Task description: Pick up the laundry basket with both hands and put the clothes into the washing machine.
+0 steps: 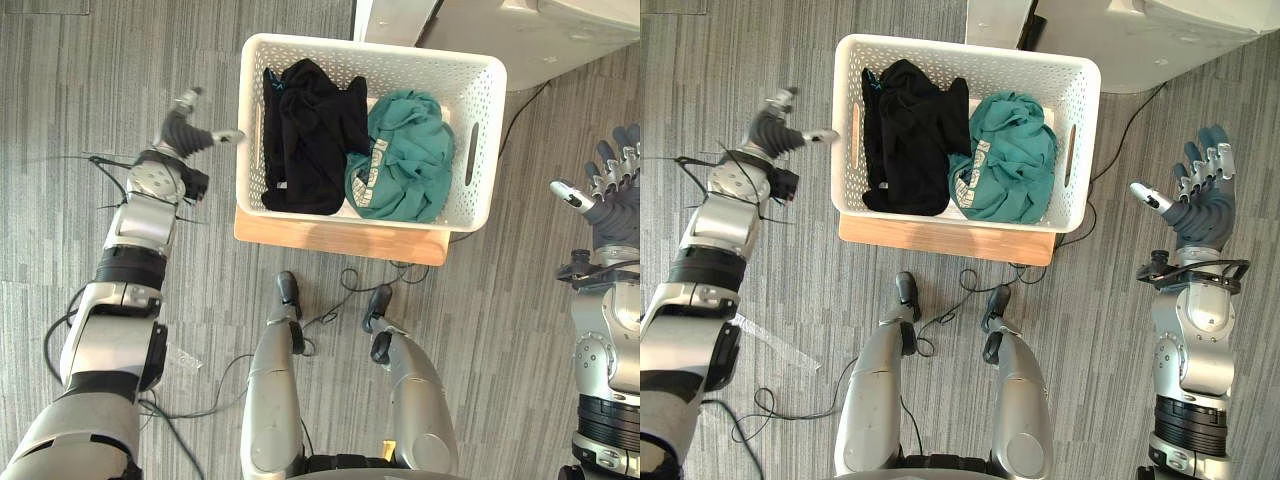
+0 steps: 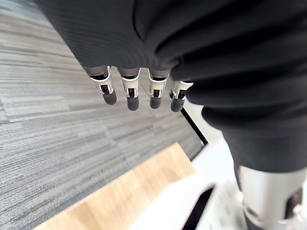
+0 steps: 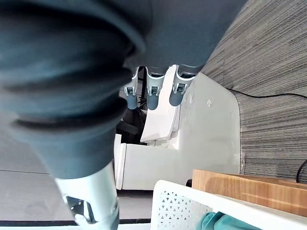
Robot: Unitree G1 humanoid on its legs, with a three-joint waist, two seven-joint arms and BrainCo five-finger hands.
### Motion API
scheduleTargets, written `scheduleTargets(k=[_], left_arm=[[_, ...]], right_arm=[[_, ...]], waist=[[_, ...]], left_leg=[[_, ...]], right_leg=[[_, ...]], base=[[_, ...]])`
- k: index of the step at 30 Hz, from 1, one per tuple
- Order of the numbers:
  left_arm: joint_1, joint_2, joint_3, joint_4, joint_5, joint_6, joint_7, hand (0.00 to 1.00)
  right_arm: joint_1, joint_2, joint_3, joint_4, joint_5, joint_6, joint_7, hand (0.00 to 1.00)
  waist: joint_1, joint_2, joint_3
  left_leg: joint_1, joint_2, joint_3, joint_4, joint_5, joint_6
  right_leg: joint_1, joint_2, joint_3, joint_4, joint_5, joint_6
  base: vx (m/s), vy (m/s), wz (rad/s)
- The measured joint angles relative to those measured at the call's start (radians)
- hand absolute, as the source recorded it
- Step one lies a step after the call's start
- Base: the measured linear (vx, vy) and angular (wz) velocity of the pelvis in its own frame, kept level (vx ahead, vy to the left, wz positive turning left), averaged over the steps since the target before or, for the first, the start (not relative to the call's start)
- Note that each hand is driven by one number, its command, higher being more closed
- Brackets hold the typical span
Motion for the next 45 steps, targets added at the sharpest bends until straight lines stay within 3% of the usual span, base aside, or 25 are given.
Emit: scheduleTargets(k=[4, 10, 17, 19, 22, 25, 27, 31, 42, 45], left_arm=[[0.02, 0.121, -0.195, -0.095, -0.234, -0.026, -0.086, 0.0], [-0.009, 0.198, -0.36, -0.095, -0.372, -0.042, -0.102, 0.0], [-0.065, 0.229, -0.466, -0.094, -0.362, -0.052, -0.108, 0.0], [-0.065, 0.228, -0.464, -0.094, -0.308, -0.057, -0.108, 0.0], [-0.061, 0.204, -0.422, -0.093, -0.209, -0.06, -0.109, 0.0], [-0.038, 0.071, -0.244, -0.041, -0.137, -0.056, -0.082, 0.0], [-0.041, -0.043, -0.121, 0.022, -0.083, -0.049, -0.018, 0.0], [-0.055, -0.157, -0.013, 0.065, 0.005, -0.016, 0.051, 0.0], [-0.116, -0.233, 0.03, 0.093, 0.102, 0.024, 0.089, 0.0], [-0.116, -0.254, 0.063, 0.091, 0.113, 0.036, 0.089, 0.0]], right_arm=[[0.012, 0.0, 0.046, 0.023, 0.04, -0.025, 0.018, 0.0], [0.012, 0.0, 0.083, 0.086, 0.077, -0.033, 0.038, 0.0], [0.011, 0.001, 0.083, 0.138, 0.066, -0.033, 0.043, 0.0], [0.012, 0.003, 0.079, 0.141, 0.066, -0.033, 0.044, 0.0], [0.007, 0.028, 0.052, 0.14, 0.064, -0.033, 0.044, 0.0], [-0.004, 0.08, 0.022, 0.14, 0.041, -0.033, 0.041, 0.0], [-0.028, 0.114, 0.019, 0.141, 0.031, -0.032, 0.038, 0.0], [-0.073, 0.141, 0.01, 0.134, 0.028, -0.031, 0.015, 0.0], [-0.134, 0.137, -0.136, 0.122, -0.019, -0.019, -0.072, 0.0], [-0.177, 0.128, -0.176, 0.118, -0.1, 0.031, -0.099, 0.0]], waist=[[0.002, 0.0, 0.0], [0.0, 0.001, -0.001], [-0.001, 0.001, -0.001], [-0.002, 0.001, -0.001], [-0.002, 0.001, -0.001], [-0.003, 0.001, -0.001], [-0.009, 0.001, -0.001], [-0.02, 0.001, -0.001], [-0.019, 0.001, -0.001], [-0.017, 0.001, -0.001]], left_leg=[[-0.001, 0.001, 0.009, -0.004, -0.001, 0.001], [-0.001, 0.003, 0.029, -0.023, 0.011, 0.018], [-0.002, 0.003, 0.031, -0.028, 0.012, 0.017], [-0.003, 0.003, 0.032, -0.031, 0.012, 0.016], [-0.005, 0.001, 0.033, -0.034, 0.012, 0.016], [-0.014, -0.002, 0.034, -0.036, 0.015, 0.016], [-0.018, -0.003, 0.036, -0.038, 0.019, 0.01], [-0.015, 0.0, 0.051, -0.044, 0.026, -0.001], [-0.019, 0.0, 0.078, -0.056, 0.037, 0.01], [-0.02, 0.003, 0.083, -0.05, 0.035, 0.017]], right_leg=[[-0.001, 0.0, 0.0, -0.01, 0.004, -0.006], [-0.003, 0.001, -0.01, -0.034, 0.018, -0.009], [-0.004, 0.001, -0.012, -0.04, 0.02, -0.006], [-0.004, 0.002, -0.01, -0.046, 0.023, -0.003], [-0.007, 0.001, -0.009, -0.051, 0.026, 0.001], [-0.016, -0.001, -0.01, -0.05, 0.026, 0.001], [-0.022, -0.002, -0.008, -0.05, 0.028, 0.001], [-0.025, -0.001, -0.003, -0.05, 0.03, -0.002], [-0.041, 0.006, 0.027, -0.088, 0.073, -0.004], [-0.042, 0.009, 0.033, -0.092, 0.077, -0.004]], base=[[0.0, -0.005, -0.02], [0.04, -0.016, -0.03], [0.04, -0.018, 0.0], [0.02, -0.006, -0.02], [0.03, -0.009, 0.0], [0.04, -0.006, 0.02], [0.04, -0.013, -0.01], [0.02, -0.017, -0.02], [0.0, -0.004, -0.07], [0.02, -0.01, -0.07]])
